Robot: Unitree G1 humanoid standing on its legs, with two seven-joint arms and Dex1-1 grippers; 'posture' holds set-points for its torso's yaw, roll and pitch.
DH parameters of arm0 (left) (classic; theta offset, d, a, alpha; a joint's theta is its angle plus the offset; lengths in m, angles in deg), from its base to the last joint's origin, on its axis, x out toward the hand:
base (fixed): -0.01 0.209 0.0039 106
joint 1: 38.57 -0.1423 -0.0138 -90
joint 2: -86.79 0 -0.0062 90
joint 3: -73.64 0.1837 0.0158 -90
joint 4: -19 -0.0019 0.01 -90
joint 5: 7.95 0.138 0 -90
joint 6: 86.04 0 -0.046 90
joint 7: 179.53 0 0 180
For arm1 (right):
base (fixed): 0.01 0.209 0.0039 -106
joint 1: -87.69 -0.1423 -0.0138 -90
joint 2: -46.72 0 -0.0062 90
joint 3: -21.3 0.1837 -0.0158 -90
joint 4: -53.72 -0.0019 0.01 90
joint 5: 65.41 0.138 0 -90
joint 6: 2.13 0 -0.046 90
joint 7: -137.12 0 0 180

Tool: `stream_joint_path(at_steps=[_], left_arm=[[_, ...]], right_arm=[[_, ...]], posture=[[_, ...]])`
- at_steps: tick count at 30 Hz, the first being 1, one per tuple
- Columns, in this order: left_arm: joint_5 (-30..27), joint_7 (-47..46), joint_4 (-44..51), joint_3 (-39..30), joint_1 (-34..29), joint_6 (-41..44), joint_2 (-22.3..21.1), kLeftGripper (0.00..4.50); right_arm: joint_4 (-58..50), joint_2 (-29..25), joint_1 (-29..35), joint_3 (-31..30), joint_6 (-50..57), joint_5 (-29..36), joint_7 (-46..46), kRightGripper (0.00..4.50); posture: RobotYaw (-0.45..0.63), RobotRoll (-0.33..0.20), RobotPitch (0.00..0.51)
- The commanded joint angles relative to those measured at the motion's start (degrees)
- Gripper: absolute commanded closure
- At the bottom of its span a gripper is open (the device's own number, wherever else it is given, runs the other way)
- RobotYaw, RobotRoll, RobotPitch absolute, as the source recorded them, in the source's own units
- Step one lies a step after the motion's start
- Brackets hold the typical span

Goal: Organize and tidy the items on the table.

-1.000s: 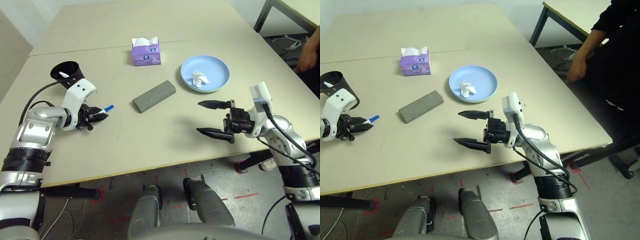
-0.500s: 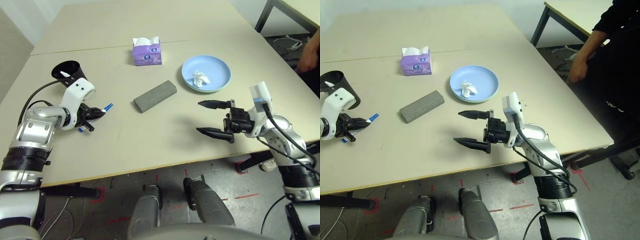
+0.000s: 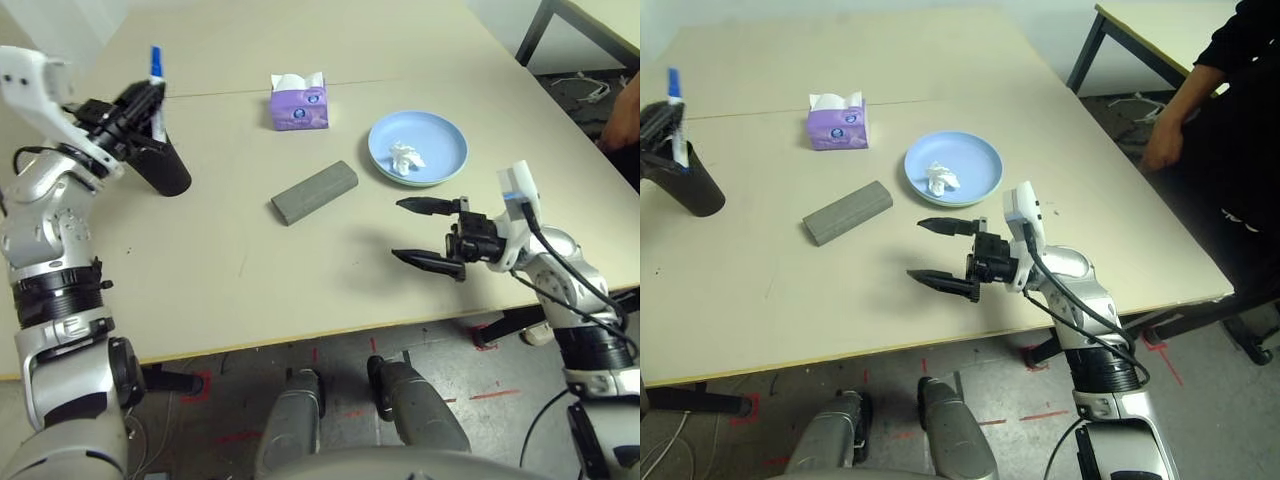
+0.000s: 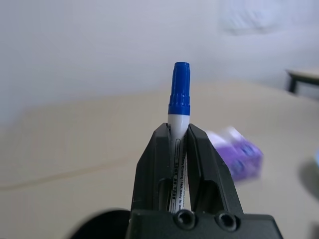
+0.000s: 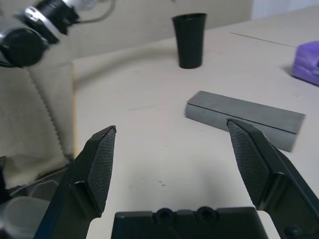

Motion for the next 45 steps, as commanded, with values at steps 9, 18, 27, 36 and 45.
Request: stream_joint_path(at_steps=[9, 18, 27, 36, 45], left_arm=[[5.2, -2.3, -16.6, 2.5, 5.5, -13.5, -2.6, 4.22], [6.8, -1.2, -33.7, 4.2, 10.3, -23.0, -2.7, 4.22], [7.3, -2.5, -39.9, 5.2, 11.3, -26.4, -1.4, 4.22], [6.1, -3.0, -39.6, 4.2, 9.8, -26.6, -1.4, 1.22], [4.8, -2.3, -36.9, 3.6, 7.9, -25.8, -2.5, 0.04]], right_arm=[[0.4, -0.1, 2.5, -0.5, 1.5, -1.5, 3.0, 0.00], [-1.4, -0.5, 3.7, 0.0, 2.3, -0.6, 2.9, 0.00], [-3.8, -1.2, 5.5, 0.5, 3.5, 0.1, 3.1, 0.00], [-3.7, -0.8, 5.2, 0.1, 3.5, 0.2, 3.0, 0.00], [-3.3, 0.2, 4.7, 0.7, 3.7, 0.9, 4.0, 0.00]], posture=[[-0.12, 0.000, 0.164], [-0.14, 0.000, 0.167], [-0.16, 0.000, 0.174], [-0.15, 0.000, 0.175], [-0.14, 0.000, 0.180]])
